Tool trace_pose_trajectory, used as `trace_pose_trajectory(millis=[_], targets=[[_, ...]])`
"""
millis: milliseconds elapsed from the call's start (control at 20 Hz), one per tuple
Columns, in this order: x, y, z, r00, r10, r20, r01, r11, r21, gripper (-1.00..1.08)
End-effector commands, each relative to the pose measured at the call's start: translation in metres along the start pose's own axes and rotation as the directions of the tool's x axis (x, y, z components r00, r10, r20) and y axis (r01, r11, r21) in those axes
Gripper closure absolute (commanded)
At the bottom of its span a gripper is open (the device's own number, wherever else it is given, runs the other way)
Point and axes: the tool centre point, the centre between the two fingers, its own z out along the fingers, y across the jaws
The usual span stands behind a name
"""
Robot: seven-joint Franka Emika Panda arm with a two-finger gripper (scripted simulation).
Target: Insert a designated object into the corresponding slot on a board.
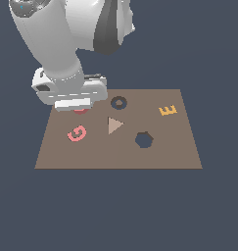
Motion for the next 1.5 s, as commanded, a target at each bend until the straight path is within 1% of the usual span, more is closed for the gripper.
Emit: trace_pose_trajectory(millis=[0,200,300,400,550,650,700,800,950,1050,1200,1350,1450], targets=[[0.003,-0.003,-0.001,0.999,-0.045,-0.001,0.045,0.999,0.000,1.08],[0.010,-0.010,-0.001,0.989,-0.147,-0.001,0.147,0.989,0.000,1.08],[0.013,-0.015,-0.002,0.978,-0.209,-0.001,0.209,0.978,-0.001,1.08],[0.017,-0.020,-0.002,0.961,-0.278,-0.001,0.278,0.961,-0.001,1.08],[0.023,-0.030,-0.003,0.920,-0.392,-0.001,0.392,0.920,-0.001,1.08],[0.026,-0.038,-0.003,0.880,-0.474,-0.001,0.474,0.880,-0.001,1.08],[0.027,-0.042,-0.004,0.856,-0.517,-0.001,0.517,0.856,-0.001,1.08],[0.030,-0.052,-0.004,0.799,-0.602,-0.001,0.602,0.799,-0.001,1.08],[0.031,-0.067,-0.005,0.692,-0.722,-0.001,0.722,0.692,-0.002,1.08],[0.031,-0.077,-0.006,0.610,-0.792,-0.001,0.792,0.610,-0.002,1.08],[0.028,-0.092,-0.007,0.479,-0.878,-0.001,0.878,0.479,-0.002,1.08],[0.024,-0.104,-0.007,0.353,-0.935,0.000,0.935,0.353,-0.002,1.08],[0.020,-0.111,-0.008,0.276,-0.961,0.000,0.961,0.276,-0.002,1.08]])
